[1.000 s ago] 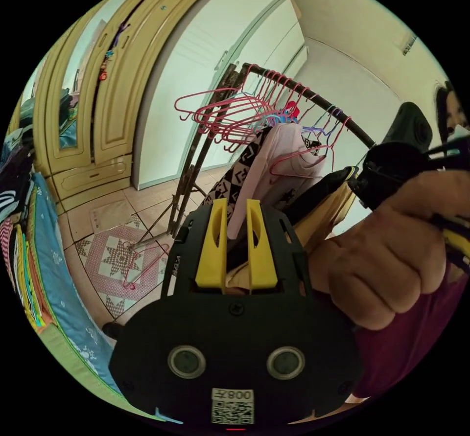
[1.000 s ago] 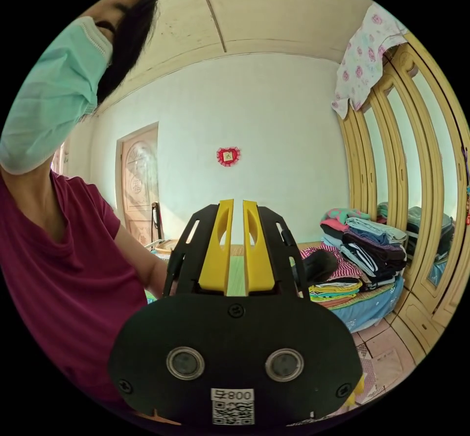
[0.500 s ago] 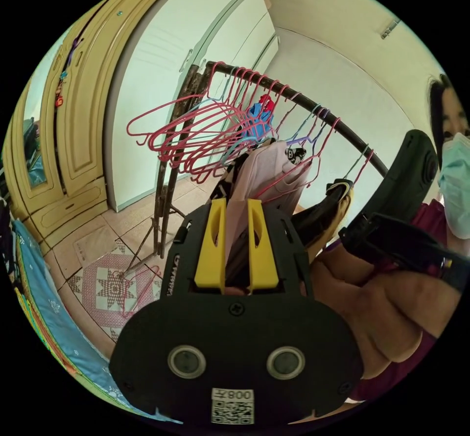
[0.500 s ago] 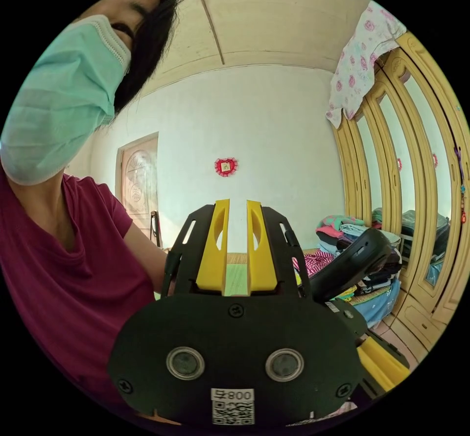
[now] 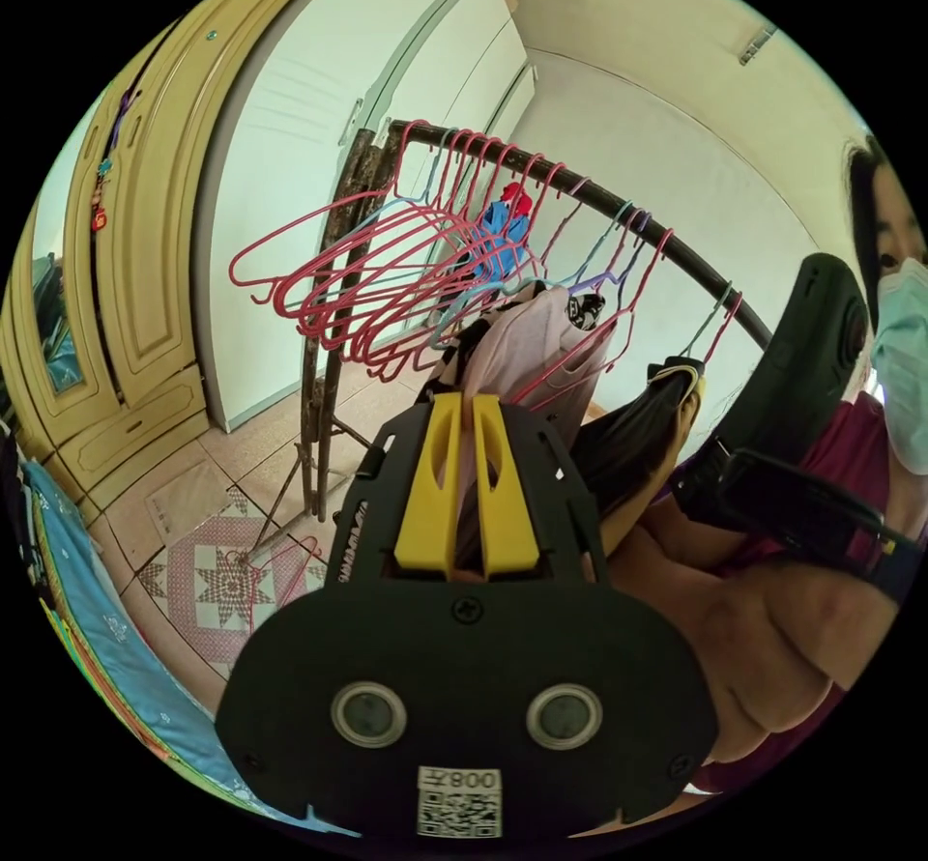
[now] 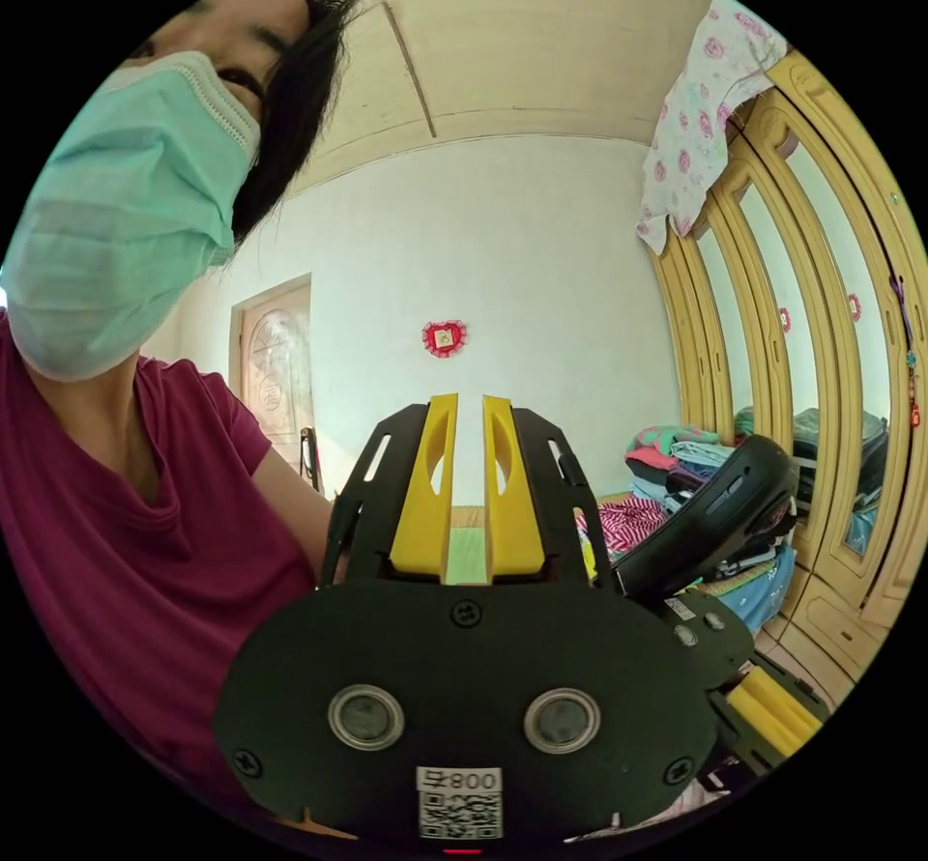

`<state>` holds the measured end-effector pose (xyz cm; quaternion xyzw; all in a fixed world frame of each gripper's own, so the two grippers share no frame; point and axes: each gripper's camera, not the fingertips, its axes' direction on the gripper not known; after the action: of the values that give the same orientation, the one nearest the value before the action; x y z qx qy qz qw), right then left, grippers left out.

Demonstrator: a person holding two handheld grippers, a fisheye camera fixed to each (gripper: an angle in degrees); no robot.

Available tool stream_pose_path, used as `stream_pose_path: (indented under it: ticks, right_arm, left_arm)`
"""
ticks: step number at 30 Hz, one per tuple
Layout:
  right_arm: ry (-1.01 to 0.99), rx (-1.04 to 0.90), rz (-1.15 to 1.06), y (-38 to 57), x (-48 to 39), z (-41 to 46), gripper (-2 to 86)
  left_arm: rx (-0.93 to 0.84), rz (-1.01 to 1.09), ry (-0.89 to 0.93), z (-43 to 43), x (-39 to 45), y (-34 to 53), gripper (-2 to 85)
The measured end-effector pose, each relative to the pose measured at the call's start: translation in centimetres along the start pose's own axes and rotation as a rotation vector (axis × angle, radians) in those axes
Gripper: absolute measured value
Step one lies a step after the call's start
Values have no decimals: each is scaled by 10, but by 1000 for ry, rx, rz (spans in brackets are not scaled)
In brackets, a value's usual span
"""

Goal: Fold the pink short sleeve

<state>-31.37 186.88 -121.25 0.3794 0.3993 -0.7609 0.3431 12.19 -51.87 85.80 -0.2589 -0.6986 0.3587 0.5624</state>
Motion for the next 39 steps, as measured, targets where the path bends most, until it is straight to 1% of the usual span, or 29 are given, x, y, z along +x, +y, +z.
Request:
stream_pose_path:
  ticks: [5, 11, 19, 21, 24, 27, 32, 35, 37, 39]
  right_arm:
    - [-20, -6, 17, 2, 1, 8, 27]
    - [-37, -18, 35, 3, -1, 27, 23]
    - [-34, -67, 62, 11, -6, 69, 25]
    - [-28, -74, 68, 14, -7, 80, 25]
    - [-28, -93, 81, 20, -6, 101, 24]
    - [-47, -114, 112, 28, -3, 125, 23]
    - [-64, -162, 135, 38, -1, 168, 21]
    - [-51, -182, 143, 44, 1, 190, 22]
    - [-12, -192, 155, 50, 7, 202, 24]
    - [33, -198, 167, 55, 12, 210, 25]
  left_arm:
    - [18, -2, -29, -22, -7, 10, 13]
    - [67, -69, -43, -64, -25, 42, 9]
    - [201, -264, -27, -141, -67, 126, 6]
    - [231, -370, -68, -162, -82, 162, 5]
    - [300, -505, -24, -185, -101, 214, 5]
    - [301, -547, -33, -202, -103, 251, 5]
    - [303, -532, -64, -236, -85, 294, 6]
    - [308, -482, -150, -276, -61, 316, 6]
    - [308, -449, -222, -306, -42, 329, 5]
    - [344, -418, -315, -349, -15, 350, 5]
